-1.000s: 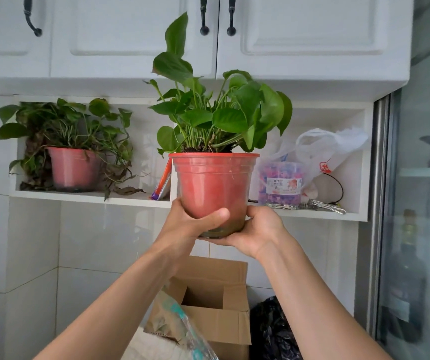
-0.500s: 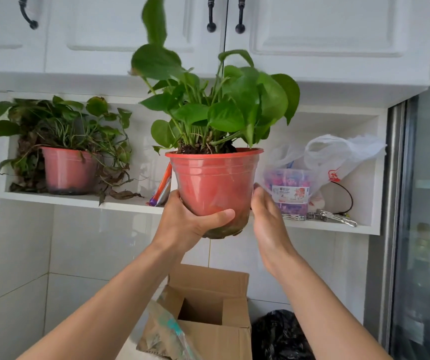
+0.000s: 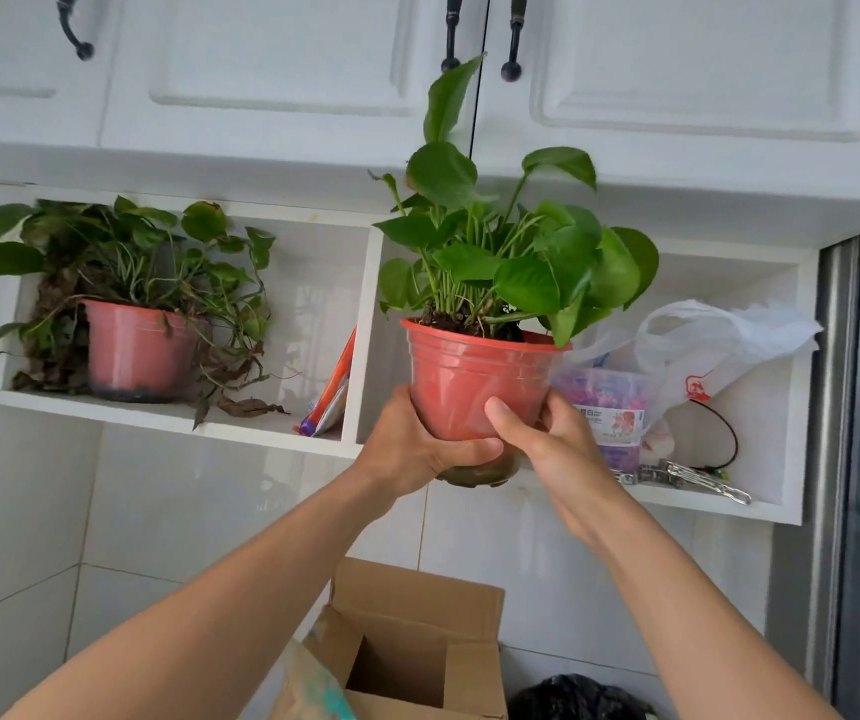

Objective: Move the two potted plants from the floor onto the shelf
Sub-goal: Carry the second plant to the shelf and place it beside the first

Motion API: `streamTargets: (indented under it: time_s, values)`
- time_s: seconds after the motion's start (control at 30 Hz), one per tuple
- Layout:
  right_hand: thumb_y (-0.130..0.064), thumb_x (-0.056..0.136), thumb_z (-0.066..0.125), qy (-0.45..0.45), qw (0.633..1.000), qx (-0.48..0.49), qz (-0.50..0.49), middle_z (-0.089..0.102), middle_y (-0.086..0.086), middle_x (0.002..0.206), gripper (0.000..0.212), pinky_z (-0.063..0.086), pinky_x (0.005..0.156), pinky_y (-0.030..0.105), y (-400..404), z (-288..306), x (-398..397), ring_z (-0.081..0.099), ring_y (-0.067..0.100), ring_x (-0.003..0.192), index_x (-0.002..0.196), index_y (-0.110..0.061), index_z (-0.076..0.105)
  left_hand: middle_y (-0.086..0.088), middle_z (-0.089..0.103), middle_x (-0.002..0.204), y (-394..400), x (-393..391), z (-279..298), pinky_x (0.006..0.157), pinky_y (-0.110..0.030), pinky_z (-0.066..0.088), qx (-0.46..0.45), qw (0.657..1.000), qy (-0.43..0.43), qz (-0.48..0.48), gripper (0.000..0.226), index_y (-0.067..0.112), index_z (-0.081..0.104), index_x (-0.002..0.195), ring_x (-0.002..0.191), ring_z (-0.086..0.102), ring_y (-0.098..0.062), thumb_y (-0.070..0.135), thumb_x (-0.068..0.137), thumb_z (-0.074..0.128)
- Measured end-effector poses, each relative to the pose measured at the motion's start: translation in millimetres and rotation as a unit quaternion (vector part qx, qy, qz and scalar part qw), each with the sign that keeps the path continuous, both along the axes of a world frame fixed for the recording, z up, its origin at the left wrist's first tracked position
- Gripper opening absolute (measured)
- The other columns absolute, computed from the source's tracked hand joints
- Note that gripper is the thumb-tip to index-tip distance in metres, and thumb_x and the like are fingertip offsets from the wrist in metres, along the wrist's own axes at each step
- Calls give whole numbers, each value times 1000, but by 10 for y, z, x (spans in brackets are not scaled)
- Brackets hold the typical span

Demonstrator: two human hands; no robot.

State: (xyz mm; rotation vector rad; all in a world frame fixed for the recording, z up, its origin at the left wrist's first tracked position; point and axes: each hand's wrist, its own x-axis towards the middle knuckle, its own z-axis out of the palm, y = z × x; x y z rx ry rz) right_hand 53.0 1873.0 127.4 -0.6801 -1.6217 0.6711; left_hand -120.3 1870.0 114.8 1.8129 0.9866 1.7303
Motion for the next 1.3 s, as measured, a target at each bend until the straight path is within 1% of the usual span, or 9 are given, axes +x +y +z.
streamTargets:
  time_s: [0.1,0.2,0.37,0.5,0.73,0.9,1.0,1.1,1.3]
  values:
    - [-45,83,76,-18,999,5,-42,68,-4,125,62,55,93,31,130,8,-47,65,11,112,136,-21,53,4,70,115,145,-55,54,81,-32,63,-9,1000,18,-9,102,20,48,132,103,70,-13,40,46,99]
    - [-44,87,73,-27,997,12,-72,67,-5,124,57,52,87,24,225,-30,-101,64,7,109,135,-21,52,2,70,117,275,-125,70,82,-35,63,-17,999,37,-23,99,19,48,133,103,71,-14,36,49,99]
    - [-48,87,71,-38,995,13,-88,66,-3,127,62,54,100,40,345,-37,-179,64,14,113,138,-21,49,6,74,109,416,-210,46,75,-25,61,-21,998,42,-52,84,27,53,126,98,72,-8,31,56,97]
    - [-59,84,66,-58,991,13,-117,62,-5,128,68,53,99,41,420,-9,-229,62,16,114,139,-25,45,13,77,100,490,-225,63,68,-17,58,-33,996,38,-72,64,32,61,117,93,73,-5,30,62,95]
    - [-67,82,63,-69,985,-4,-159,61,-4,125,71,54,96,42,512,55,-286,61,20,114,136,-24,46,7,74,107,571,-269,129,68,-18,58,-74,995,43,-61,79,29,57,128,94,73,-9,44,59,93]
    - [-66,81,66,-98,981,-4,-170,58,-7,117,71,48,85,33,612,76,-307,57,16,104,132,-21,46,8,70,113,645,-306,104,69,-16,57,-78,995,53,-18,92,26,54,131,101,68,-11,53,52,91]
    - [-68,81,64,-97,979,-8,-179,59,-6,115,70,49,84,33,682,89,-334,56,15,99,130,-22,47,12,69,104,700,-289,72,56,-9,52,-73,997,31,5,91,28,55,122,91,68,-6,60,43,88]
    - [-69,83,61,-94,980,-13,-174,58,-6,116,70,50,84,32,734,87,-345,56,15,100,133,-22,46,11,69,103,759,-272,55,53,-8,50,-56,998,25,24,100,26,55,124,89,68,-7,66,38,86]
    - [-62,85,63,-88,980,4,-177,57,-6,115,69,49,84,31,790,35,-363,58,16,102,135,-18,45,20,53,102,825,-291,79,53,-8,48,-63,993,53,80,94,32,33,121,85,59,-5,62,51,87]
